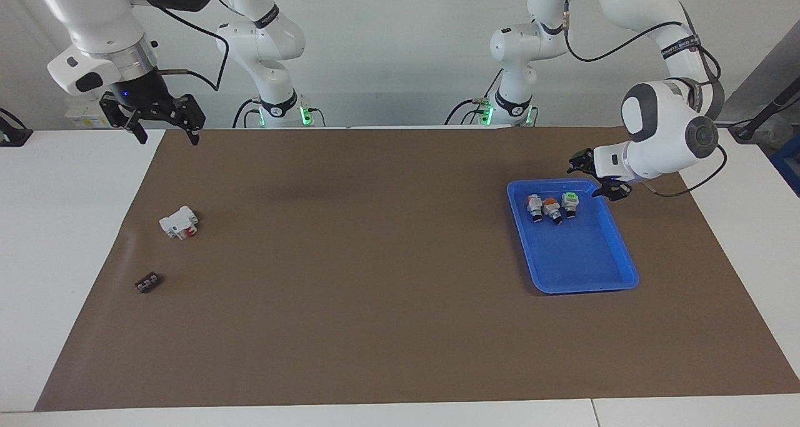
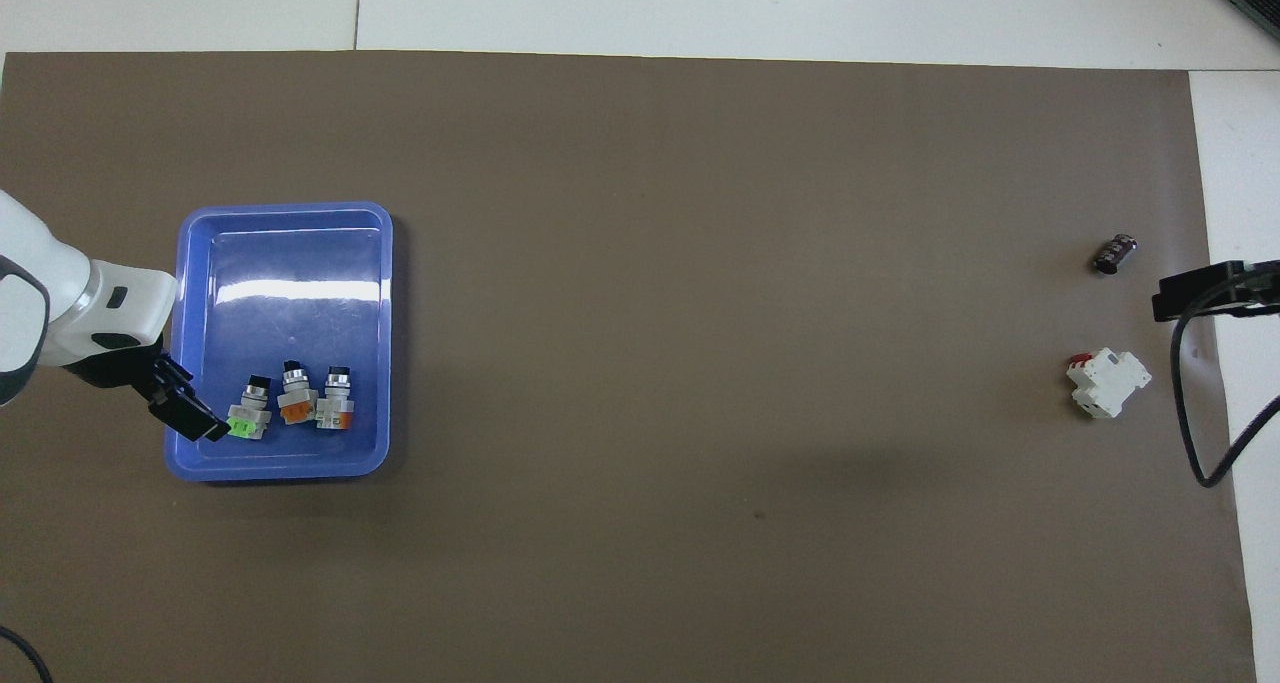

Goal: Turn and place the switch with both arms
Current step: 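Open the left gripper and lift it away from the switch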

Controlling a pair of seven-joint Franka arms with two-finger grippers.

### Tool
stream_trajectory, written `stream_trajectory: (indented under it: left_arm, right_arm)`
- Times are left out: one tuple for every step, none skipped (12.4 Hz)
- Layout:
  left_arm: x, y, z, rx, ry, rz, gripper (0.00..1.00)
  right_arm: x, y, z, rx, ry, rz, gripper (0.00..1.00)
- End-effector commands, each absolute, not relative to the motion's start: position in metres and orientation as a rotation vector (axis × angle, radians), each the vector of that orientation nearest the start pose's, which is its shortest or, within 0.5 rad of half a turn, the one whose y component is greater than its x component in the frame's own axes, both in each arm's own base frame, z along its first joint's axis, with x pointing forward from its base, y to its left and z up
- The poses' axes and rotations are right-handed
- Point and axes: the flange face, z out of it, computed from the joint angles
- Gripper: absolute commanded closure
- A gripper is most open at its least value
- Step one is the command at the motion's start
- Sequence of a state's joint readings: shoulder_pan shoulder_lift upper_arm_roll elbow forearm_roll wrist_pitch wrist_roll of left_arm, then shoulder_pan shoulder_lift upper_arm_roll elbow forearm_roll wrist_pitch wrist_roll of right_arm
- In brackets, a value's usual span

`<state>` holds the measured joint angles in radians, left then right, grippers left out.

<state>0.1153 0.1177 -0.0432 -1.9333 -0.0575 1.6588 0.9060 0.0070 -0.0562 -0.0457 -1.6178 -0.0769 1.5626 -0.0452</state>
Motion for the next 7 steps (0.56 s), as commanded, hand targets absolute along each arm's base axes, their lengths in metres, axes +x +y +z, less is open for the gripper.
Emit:
stream_trajectory:
  left_arm:
    - [0.527,0.032,0.443,-3.068,1.275,0.427,0.00]
    - [0.528,0.027,0.452,-3.095,1.144,0.392,0.00]
    - [0.531,0.022,0.460,-3.127,0.977,0.348,0.00]
    - [0.532,0.009,0.471,-3.140,0.843,0.280,0.00]
    - [0.534,-0.009,0.479,-3.150,0.720,0.227,0.00]
    - [0.531,-0.024,0.483,-3.149,0.655,0.215,0.00]
    - [0.527,-0.044,0.485,-3.125,0.668,0.207,0.00]
  right_arm:
    - [0.528,-0.024,0.632,-3.226,0.034,-0.010,0.00]
    - [0.528,-0.020,0.632,-3.178,0.039,-0.014,0.00]
    - [0.528,-0.019,0.632,-3.172,0.039,-0.014,0.00]
    - [0.527,-0.019,0.632,-3.162,0.039,-0.004,0.00]
    - [0.526,-0.020,0.631,-3.159,0.041,0.005,0.00]
    - [0.526,-0.019,0.631,-3.159,0.039,0.003,0.00]
    - [0.527,-0.019,0.632,-3.159,0.034,0.001,0.00]
